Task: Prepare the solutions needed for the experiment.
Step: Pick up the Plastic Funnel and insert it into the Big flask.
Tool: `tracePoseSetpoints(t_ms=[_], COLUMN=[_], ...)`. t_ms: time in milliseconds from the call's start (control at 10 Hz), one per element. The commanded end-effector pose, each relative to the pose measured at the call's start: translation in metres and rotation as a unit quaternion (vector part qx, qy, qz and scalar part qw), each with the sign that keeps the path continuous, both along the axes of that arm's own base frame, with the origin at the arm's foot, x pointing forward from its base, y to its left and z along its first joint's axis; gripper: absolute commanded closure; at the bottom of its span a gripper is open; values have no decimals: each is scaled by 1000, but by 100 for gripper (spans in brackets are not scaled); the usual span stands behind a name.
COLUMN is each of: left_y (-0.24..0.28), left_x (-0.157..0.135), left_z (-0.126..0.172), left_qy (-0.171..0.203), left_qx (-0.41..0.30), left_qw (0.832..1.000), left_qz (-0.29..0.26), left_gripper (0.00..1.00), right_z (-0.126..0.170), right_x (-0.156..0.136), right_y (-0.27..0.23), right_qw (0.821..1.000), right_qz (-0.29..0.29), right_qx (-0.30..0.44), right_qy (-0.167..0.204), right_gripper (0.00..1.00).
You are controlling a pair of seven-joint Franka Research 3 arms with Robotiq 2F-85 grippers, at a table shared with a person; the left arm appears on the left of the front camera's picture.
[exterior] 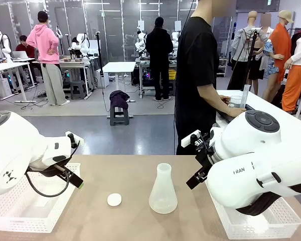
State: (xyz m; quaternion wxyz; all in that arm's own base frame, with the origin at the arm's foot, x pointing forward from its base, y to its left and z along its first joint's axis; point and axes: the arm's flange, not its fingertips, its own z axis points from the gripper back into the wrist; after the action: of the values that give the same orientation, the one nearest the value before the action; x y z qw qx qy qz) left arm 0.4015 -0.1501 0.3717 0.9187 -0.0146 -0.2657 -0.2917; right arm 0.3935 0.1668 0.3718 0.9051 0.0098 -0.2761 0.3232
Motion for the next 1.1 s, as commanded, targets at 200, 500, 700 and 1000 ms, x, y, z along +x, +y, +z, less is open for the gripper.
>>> tracePoseSetpoints(t_ms=[200, 500, 700, 1000], left_y=[0, 0, 3, 31], left_x=[0, 0, -10, -38], left_z=[0, 0, 8, 45], left_qy=[0, 0, 4, 16], left_qx=[0, 0, -9, -115], left_qw=[1000, 1000, 1000, 993], left_qz=[0, 0, -9, 17], left_gripper=[0, 0, 0, 0], right_z=[0, 0, 12, 56], right_x=[0, 0, -7, -38], right_y=[0, 0, -9, -44], right_qw=[1000, 1000, 1000, 992], right_qz=[-1, -1, -13, 17], right_qx=[1, 1, 21, 126], right_qy=[0, 0, -10, 7], right_gripper=[0, 0, 0, 0])
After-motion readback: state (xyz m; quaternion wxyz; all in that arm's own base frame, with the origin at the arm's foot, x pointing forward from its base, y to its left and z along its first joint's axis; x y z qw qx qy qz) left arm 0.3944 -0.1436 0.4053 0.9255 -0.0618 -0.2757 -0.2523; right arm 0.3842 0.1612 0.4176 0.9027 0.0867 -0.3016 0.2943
